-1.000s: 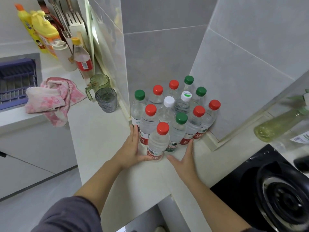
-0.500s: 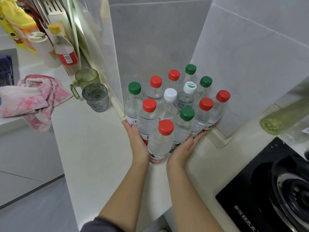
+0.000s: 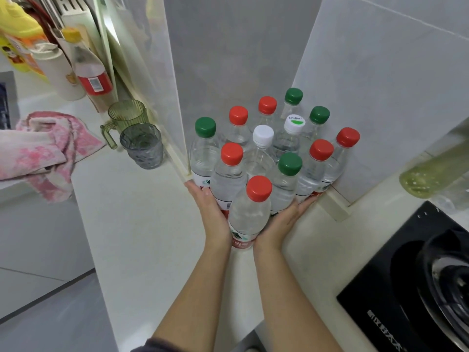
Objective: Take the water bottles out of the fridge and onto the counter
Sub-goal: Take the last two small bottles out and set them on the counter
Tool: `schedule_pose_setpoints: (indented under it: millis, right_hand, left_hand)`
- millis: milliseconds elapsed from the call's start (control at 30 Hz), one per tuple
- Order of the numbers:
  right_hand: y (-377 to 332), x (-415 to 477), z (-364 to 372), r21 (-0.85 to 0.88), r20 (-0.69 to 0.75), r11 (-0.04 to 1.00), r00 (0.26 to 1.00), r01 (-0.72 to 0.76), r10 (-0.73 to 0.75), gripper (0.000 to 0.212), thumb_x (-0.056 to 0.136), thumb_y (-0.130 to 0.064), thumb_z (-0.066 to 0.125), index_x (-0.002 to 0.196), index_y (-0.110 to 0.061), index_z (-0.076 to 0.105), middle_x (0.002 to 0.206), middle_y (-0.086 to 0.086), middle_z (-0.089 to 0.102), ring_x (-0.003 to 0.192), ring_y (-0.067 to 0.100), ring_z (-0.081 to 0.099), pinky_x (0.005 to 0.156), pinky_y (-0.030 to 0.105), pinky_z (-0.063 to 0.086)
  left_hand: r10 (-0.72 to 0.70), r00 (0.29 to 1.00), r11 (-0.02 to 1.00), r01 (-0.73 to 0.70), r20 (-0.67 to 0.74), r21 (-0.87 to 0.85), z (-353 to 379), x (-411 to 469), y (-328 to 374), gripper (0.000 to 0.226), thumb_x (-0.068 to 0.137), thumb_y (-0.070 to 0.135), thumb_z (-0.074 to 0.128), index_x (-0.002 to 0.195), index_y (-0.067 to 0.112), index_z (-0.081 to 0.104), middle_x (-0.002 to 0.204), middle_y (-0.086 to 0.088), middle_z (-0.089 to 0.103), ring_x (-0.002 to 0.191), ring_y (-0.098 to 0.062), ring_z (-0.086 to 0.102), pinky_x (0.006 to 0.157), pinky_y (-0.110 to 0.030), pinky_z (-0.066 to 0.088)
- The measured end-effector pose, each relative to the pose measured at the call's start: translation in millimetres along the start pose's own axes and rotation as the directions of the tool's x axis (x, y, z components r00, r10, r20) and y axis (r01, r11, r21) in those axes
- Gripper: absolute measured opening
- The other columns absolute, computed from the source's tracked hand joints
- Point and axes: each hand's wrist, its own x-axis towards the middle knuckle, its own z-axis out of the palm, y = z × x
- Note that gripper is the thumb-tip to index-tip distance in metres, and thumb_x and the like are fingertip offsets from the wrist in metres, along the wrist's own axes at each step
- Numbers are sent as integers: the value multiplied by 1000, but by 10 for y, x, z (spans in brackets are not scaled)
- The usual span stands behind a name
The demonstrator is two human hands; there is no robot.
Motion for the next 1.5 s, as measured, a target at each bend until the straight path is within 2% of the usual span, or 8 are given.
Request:
schedule_pose_setpoints:
  millis: [133, 233, 333, 600, 933, 1233, 1367, 1500]
  right_hand:
    - [-52, -9, -11, -17, 7, 999, 999, -36, 36, 75, 89, -34, 33, 158, -24, 4, 166, -7, 6, 151, 11, 13, 124, 35, 17]
    - [-104, -4, -50, -63, 24, 995, 997, -73, 74, 77, 88, -37, 32, 158, -22, 5, 166, -6, 7, 151, 10, 14, 124, 37, 17]
    - [-164, -22, -126, -95, 53, 993, 995, -75, 81, 74, 90, -39, 33, 158, -24, 7, 164, -8, 12, 149, 7, 17, 121, 29, 19]
    - [-312, 328, -78, 20, -17, 987, 987, -161, 162, 56, 104, -20, 29, 158, -18, 15, 162, 5, 24, 143, 23, 35, 120, 44, 28]
    - [-326, 309, -71, 24, 16, 983, 983, -183, 183, 79, 84, -42, 32, 158, -21, 12, 164, 6, 18, 148, 25, 27, 120, 46, 27]
    - [-472, 149, -327, -104, 135, 962, 955, -253, 266, 57, 104, -20, 35, 158, -25, 16, 160, -6, 25, 136, 10, 38, 109, 25, 34]
    - [-607, -111, -574, -334, 285, 886, 861, -322, 421, 62, 103, -25, 43, 158, -26, 13, 162, -6, 20, 145, 12, 27, 114, 28, 23]
    - [-880, -375, -875, -470, 550, 875, 736, -117, 395, 64, 101, -16, 48, 157, -26, 18, 162, -7, 23, 146, 9, 25, 119, 32, 23]
  left_hand:
    - [18, 1000, 1000, -17, -14, 17, -8, -20, -20, 20, 89, 50, 32, 108, 49, 37, 108, 38, 46, 103, 14, 47, 91, -10, 37]
    - [-10, 1000, 1000, 10, 21, 8, -30, -21, 31, 36, 93, 38, 31, 118, 14, 40, 114, 1, 50, 102, -9, 50, 99, -34, 45]
    - [-48, 999, 998, 47, 20, 33, -55, -52, 47, 43, 96, 33, 31, 132, 9, 34, 127, -9, 51, 115, -21, 52, 109, -52, 38]
    - [-219, 974, 975, 221, -49, 30, 10, -163, 162, 96, 75, 72, 35, 146, 8, 31, 148, -18, 42, 136, -27, 43, 115, -46, 34]
    - [-251, 966, 968, 250, -58, -18, 12, -153, 80, 94, 71, 76, 38, 144, 17, 40, 139, -7, 56, 130, -23, 52, 114, -47, 35]
    - [-277, 953, 878, 304, -126, 369, -333, -513, 233, 63, 104, 50, 23, 157, 20, 12, 163, 10, 10, 149, -7, 11, 123, -34, 7]
    - [-242, 968, 831, 242, -67, 501, -554, -863, 544, 63, 102, 53, 29, 157, 26, 13, 163, 14, 11, 147, -3, 12, 119, -26, 9]
    - [-200, 980, 718, 145, 2, 681, -791, -1360, 906, 68, 97, 58, 38, 156, 33, 16, 160, 20, 16, 145, 0, 16, 111, -20, 12]
